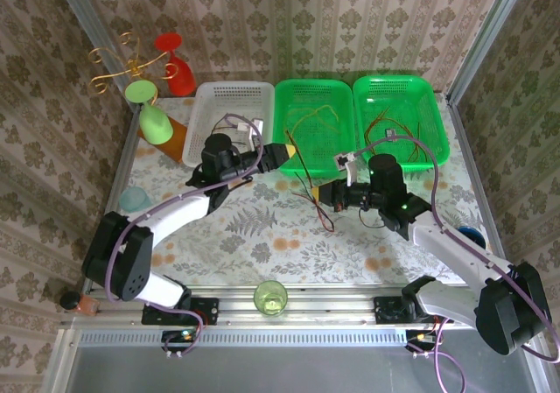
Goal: Untangle the cables
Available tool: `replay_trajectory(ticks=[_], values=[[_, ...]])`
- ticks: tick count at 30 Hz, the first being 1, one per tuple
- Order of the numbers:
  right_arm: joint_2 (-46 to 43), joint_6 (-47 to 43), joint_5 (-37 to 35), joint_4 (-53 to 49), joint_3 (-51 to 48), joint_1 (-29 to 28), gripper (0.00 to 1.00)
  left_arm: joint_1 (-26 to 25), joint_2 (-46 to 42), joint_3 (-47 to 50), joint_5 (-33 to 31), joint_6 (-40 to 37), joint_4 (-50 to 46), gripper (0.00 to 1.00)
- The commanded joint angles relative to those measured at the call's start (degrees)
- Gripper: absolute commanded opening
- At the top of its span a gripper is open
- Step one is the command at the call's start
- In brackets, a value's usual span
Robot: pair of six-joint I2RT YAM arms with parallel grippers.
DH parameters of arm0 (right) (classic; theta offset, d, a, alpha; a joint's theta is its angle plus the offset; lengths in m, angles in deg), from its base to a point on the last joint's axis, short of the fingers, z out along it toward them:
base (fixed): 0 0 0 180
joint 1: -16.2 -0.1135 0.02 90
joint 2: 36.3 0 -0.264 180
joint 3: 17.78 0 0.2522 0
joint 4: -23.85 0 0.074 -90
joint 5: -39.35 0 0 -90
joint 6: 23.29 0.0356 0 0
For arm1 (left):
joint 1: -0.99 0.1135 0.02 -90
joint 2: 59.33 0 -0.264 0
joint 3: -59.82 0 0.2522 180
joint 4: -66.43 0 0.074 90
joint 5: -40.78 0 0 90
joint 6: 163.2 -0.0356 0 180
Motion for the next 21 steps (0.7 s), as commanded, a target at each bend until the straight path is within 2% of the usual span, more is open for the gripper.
replay_trajectory(ticks=[1, 9, 17, 21], values=[[-1.71, 0.7, 2.18, 1.73, -0.44, 0.28, 0.0, 0.19, 0.33, 0.14, 1.52, 2.61, 6.56, 0.36], [-1.8, 0.75, 2.3, 1.71, -0.2, 0.27, 0.0, 0.19, 1.33, 0.22, 1.5, 3.09, 7.51, 0.24], [-1.98, 0.74, 2.76, 1.55, 0.02, 0.28, 0.0, 0.23, 1.99, -0.04, 1.44, 3.46, 8.18, 0.24], [-1.88, 0.81, 2.6, 1.43, 0.02, 0.28, 0.0, 0.19, 2.13, -0.14, 1.62, 3.72, 8.85, 0.17]])
